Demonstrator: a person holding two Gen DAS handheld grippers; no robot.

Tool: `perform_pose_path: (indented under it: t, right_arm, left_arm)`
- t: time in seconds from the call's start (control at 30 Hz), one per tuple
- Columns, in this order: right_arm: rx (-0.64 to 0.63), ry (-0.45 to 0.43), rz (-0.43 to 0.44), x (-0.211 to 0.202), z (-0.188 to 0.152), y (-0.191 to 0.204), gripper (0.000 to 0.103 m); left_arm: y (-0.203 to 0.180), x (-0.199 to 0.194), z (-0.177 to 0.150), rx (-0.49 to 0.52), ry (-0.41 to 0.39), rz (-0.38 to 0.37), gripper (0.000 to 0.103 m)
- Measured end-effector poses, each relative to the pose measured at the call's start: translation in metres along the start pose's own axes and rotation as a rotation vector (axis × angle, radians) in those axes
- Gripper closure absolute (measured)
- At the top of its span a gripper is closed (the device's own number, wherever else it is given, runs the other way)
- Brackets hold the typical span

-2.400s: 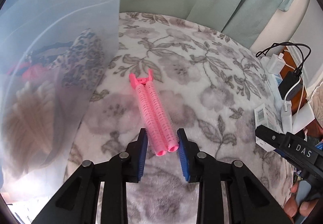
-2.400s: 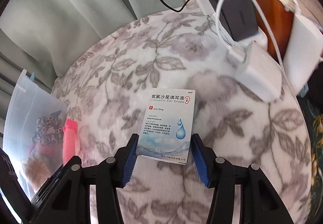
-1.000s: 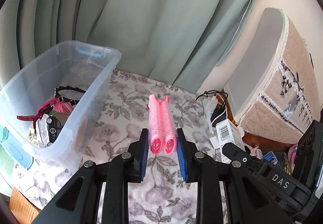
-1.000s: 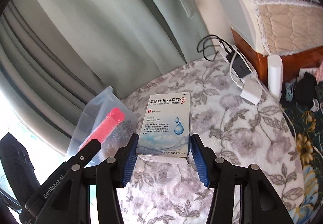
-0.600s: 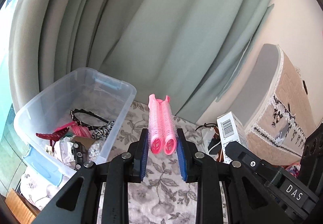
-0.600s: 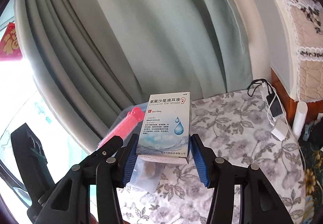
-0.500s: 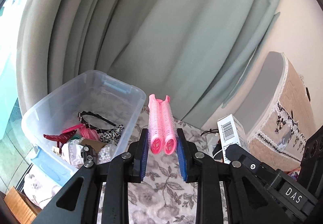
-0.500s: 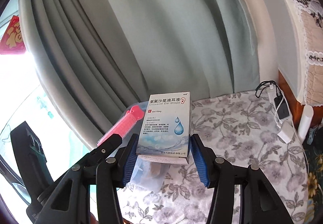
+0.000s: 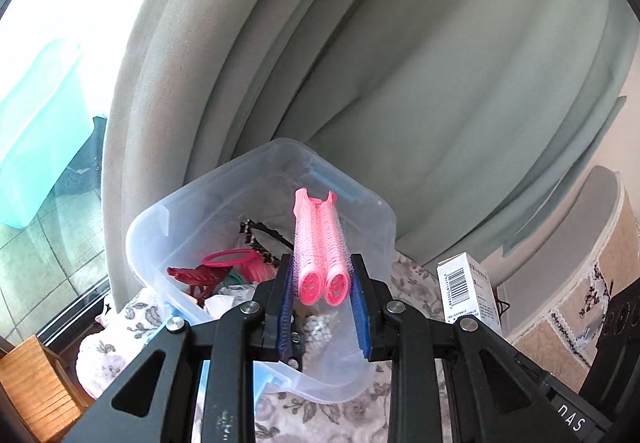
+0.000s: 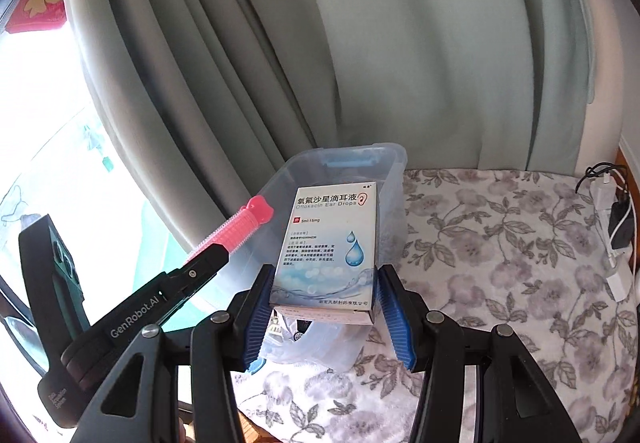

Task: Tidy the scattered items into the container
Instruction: 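Lift the roller clip and ear drops box and carry both over the clear box, then open the right tool to drop the ear drops box in while the left tool lowers the roller clip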

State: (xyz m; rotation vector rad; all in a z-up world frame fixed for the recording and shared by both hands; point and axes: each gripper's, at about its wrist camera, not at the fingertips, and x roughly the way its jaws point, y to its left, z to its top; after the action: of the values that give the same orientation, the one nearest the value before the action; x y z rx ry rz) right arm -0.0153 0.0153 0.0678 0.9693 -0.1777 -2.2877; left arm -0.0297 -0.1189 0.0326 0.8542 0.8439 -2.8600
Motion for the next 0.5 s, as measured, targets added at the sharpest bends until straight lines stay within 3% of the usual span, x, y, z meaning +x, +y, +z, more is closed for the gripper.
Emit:
perform_pose_path:
  t: [0.5]
  right_arm:
    - [-0.056,0.111,0.011,0.08,-0.003,0.021,0.048]
  left_arm:
    - [0.037,0.026,0.003,-0.027,0.024,0.036,0.076]
